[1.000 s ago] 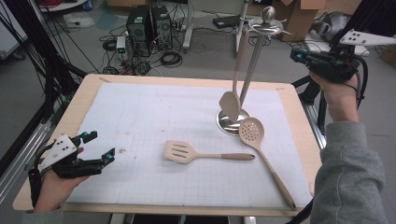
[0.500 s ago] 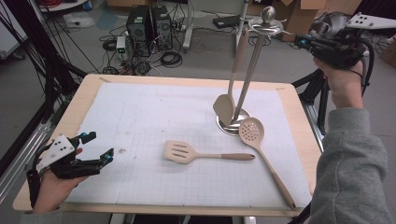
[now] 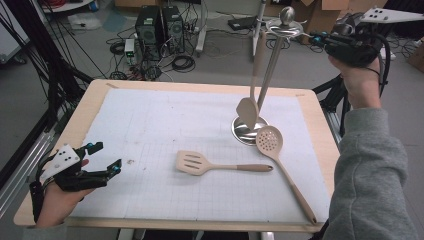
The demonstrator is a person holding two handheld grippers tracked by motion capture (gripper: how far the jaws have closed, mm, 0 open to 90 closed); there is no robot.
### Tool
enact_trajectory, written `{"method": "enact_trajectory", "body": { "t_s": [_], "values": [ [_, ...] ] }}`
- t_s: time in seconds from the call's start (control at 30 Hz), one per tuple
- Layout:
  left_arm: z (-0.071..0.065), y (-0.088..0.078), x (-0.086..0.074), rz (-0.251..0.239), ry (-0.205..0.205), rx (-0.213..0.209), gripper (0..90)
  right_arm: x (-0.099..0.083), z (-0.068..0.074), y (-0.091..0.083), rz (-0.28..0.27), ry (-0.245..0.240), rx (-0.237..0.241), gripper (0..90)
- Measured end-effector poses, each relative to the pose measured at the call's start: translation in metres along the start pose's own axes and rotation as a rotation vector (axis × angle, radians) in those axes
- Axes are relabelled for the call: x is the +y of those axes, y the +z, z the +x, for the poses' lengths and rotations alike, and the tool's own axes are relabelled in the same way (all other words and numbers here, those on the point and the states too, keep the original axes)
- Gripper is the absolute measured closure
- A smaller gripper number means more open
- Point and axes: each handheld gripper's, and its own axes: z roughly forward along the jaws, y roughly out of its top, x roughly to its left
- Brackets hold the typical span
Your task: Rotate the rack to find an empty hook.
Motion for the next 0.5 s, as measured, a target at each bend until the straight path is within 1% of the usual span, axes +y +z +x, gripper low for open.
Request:
{"method": "enact_trajectory", "body": {
  "t_s": [0.03,0.17,0.37,0.4,0.47,0.5],
  "values": [
    [0.0000,-0.0001,0.0002,0.002,0.001,0.000,14.3,-0.0001,-0.0004,0.0007,-0.003,-0.005,0.001,89.8],
    [0.0001,0.0000,-0.0002,0.000,-0.001,0.001,14.3,-0.0002,0.0000,0.0006,0.000,0.007,0.004,89.8],
    [-0.0002,-0.0002,0.0001,0.000,-0.003,-0.001,14.3,0.0015,0.0002,0.0007,-0.006,0.007,0.013,89.8],
    [-0.0002,-0.0002,0.0001,0.000,-0.002,-0.001,14.3,0.0016,0.0000,0.0006,-0.010,-0.002,0.013,89.8],
    [-0.0005,0.0005,-0.0002,0.003,-0.002,-0.002,14.3,0.0020,0.0016,-0.0001,-0.005,0.002,0.019,89.8],
    [-0.0004,0.0011,-0.0006,0.005,0.000,-0.003,14.3,0.0023,0.0011,0.0002,-0.011,-0.013,0.018,89.8]
  ]
}}
